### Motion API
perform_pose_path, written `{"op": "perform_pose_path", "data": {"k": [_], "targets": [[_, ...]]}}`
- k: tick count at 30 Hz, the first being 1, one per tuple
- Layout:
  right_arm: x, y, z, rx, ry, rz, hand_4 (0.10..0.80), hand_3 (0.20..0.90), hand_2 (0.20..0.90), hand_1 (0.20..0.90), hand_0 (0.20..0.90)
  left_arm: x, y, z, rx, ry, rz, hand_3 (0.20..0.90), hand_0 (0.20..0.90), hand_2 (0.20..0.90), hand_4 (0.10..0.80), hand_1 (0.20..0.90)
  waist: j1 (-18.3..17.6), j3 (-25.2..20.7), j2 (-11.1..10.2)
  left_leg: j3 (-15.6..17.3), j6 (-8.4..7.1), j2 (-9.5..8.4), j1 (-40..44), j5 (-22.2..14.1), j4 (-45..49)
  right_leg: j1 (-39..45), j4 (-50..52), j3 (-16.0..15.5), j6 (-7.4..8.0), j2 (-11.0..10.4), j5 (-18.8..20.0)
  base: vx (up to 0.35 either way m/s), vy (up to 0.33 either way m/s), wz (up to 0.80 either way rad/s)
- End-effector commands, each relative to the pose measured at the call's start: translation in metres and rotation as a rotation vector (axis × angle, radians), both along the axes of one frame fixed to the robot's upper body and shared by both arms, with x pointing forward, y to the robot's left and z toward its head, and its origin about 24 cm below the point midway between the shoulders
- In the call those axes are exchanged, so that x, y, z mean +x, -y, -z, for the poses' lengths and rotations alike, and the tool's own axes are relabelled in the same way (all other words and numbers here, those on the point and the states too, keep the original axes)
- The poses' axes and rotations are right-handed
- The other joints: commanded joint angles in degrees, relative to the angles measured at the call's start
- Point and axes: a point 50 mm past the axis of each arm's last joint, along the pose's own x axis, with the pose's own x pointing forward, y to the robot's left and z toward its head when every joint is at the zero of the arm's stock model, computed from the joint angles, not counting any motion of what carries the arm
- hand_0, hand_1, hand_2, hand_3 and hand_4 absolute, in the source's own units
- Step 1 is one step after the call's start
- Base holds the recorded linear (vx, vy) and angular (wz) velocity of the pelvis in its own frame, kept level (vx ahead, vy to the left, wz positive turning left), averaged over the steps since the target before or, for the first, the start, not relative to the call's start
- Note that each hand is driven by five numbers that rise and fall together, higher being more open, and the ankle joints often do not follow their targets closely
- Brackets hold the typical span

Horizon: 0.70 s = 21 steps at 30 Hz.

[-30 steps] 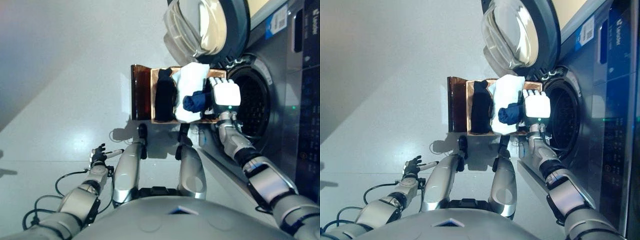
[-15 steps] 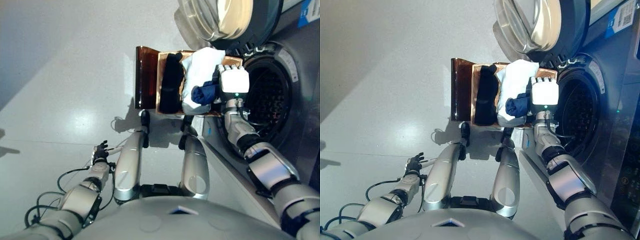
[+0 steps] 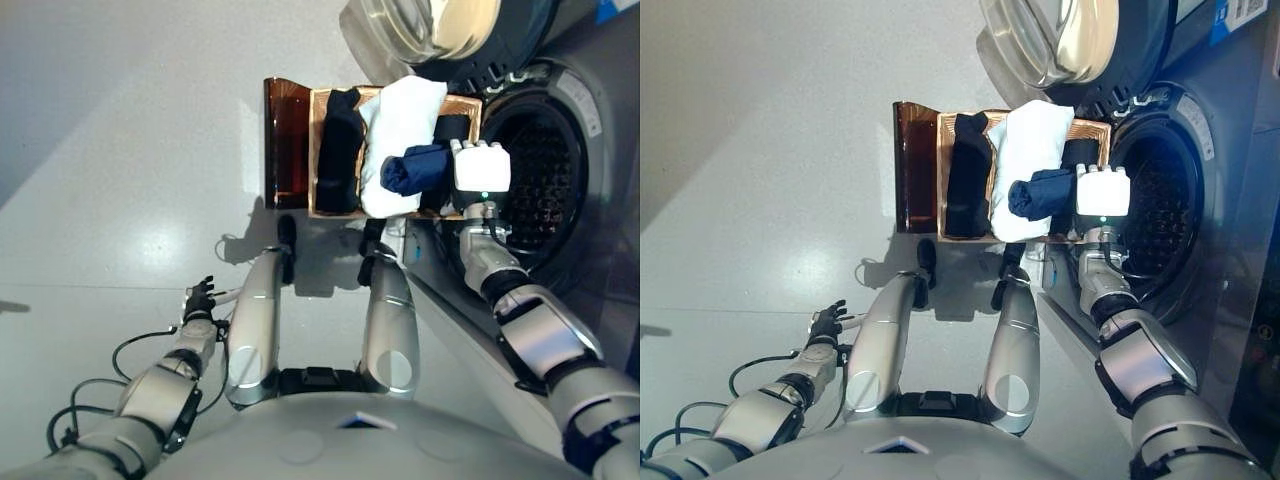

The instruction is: Pick up the clothes and place them into the washing machine

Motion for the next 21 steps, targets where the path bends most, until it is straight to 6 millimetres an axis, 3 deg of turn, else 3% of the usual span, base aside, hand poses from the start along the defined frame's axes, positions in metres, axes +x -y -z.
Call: {"op": "perform_pose_path", "data": {"k": [1,8,21], "targets": [[0.002,0.024,-0.019,-0.052,0.050,0.072,0.800,0.900,0.900,0.900,0.900,-0.036,-0.016,0.011,0.034,-0.123,-0.046,0.900,0.900,0.900,0.800,0.900,0.37,-2.67,1.43,-3.53,-8.57,2.30,-1.54,0.80,-0.20,1.27,8.68,0.92,-1.65,0.38,-9.93,0.000,0.000,0.00],[0.006,0.019,-0.018,-0.023,0.047,0.074,0.800,0.900,0.900,0.900,0.900,-0.035,-0.017,0.010,0.035,-0.123,-0.052,0.900,0.900,0.900,0.800,0.900,0.26,-2.07,1.74,-3.43,-8.32,2.16,-3.18,0.21,1.75,-0.35,10.79,1.31,-1.94,0.27,-10.59,0.001,0.000,-0.01],[0.018,0.017,-0.043,0.000,0.199,0.054,0.800,0.900,0.900,0.900,0.900,-0.036,-0.017,0.010,0.045,-0.107,-0.061,0.900,0.900,0.900,0.800,0.900,0.70,-1.52,1.89,-3.15,-7.74,1.81,-4.91,-0.51,3.34,-1.32,11.34,1.26,-1.99,0.12,-10.95,0.001,0.002,0.00]]}}
